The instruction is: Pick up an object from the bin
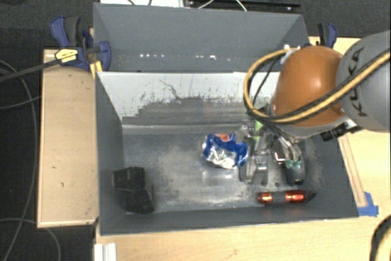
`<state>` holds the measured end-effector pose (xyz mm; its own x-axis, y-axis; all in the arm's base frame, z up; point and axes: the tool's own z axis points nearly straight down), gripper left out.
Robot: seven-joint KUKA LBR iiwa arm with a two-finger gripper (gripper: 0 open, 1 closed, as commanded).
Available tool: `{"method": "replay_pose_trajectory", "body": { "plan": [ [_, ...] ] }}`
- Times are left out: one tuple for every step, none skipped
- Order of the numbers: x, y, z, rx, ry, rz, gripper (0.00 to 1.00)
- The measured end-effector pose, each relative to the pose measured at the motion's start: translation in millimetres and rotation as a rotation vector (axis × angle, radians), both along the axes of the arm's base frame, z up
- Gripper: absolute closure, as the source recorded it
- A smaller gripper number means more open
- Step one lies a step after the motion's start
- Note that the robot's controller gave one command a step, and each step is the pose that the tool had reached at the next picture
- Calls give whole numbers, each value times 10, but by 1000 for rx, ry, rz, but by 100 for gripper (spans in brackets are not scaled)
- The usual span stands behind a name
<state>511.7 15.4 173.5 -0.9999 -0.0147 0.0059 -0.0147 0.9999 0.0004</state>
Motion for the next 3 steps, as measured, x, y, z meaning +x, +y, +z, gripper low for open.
{"method": "replay_pose_trajectory", "body": {
  "plan": [
    [17,-1,46,0,-9,-1,0],
    [744,106,-1045,1,-1,86,0],
    [620,221,-502,1,-16,209,0]
  ]
}}
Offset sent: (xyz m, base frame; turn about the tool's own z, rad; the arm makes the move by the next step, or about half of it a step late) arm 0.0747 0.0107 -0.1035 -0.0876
